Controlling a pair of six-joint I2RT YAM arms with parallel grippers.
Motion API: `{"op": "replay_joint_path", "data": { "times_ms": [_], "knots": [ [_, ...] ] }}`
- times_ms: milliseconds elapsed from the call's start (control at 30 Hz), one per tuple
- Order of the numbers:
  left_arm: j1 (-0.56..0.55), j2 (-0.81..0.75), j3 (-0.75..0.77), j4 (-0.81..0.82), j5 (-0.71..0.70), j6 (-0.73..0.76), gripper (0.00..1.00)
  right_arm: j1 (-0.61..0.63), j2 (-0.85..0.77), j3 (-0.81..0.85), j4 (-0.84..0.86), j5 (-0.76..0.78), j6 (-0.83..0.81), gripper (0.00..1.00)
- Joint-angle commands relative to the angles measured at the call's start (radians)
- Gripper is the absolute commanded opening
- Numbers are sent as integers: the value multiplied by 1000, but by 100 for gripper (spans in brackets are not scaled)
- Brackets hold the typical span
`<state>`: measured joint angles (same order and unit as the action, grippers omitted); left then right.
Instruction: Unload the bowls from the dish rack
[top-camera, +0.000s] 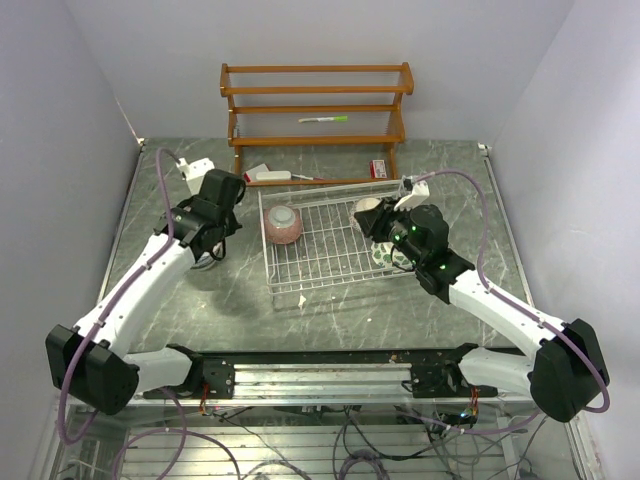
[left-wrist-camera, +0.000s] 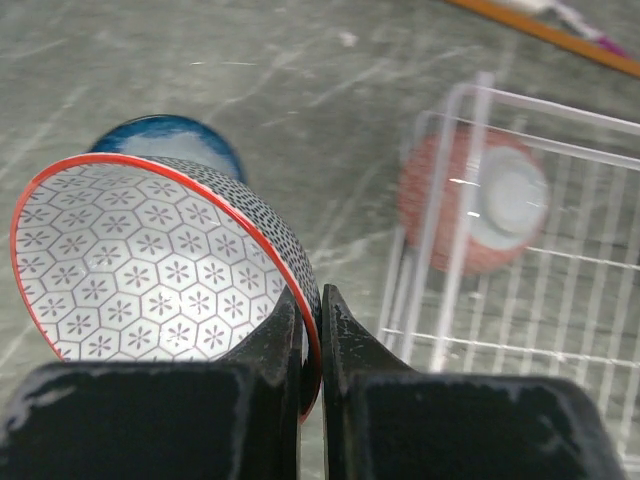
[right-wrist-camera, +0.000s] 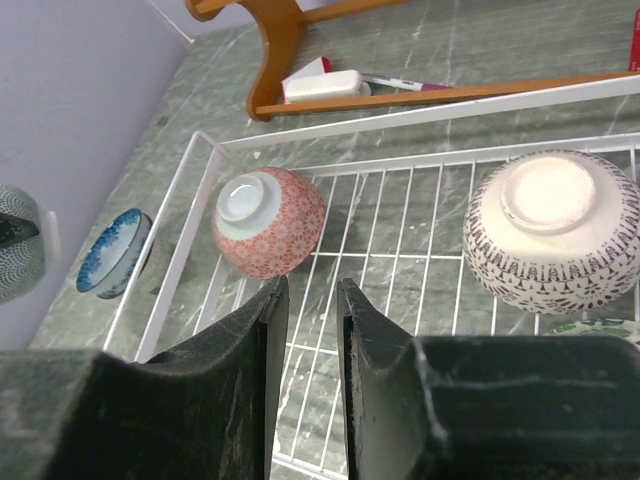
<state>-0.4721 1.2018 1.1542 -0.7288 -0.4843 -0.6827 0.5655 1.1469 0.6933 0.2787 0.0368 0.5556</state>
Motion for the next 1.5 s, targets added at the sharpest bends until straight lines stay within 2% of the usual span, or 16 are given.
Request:
{"op": "replay_joint_path", "data": {
  "times_ms": [0,100,267,600,1100,1467],
  "knots": [
    [109,21,33,-55,-54,68,7,-3,-22,-8,-16,38,-36,26],
    [198,62,20,-36,-8,104,7,-3,-20,-13,-15,36,-43,26],
    [245,146,34,13,69,150,7,-3,-12,-19,-13,44,-51,26],
    [260,278,54,66,175,173,7,-3,-25,-22,-45,100,-90,26],
    [286,299,-3,75,212,149,7,-2,-29,-40,-44,104,-98,26],
    [301,328,-22,88,221,133,11,-3,-33,-46,-41,101,-100,26]
  ]
}}
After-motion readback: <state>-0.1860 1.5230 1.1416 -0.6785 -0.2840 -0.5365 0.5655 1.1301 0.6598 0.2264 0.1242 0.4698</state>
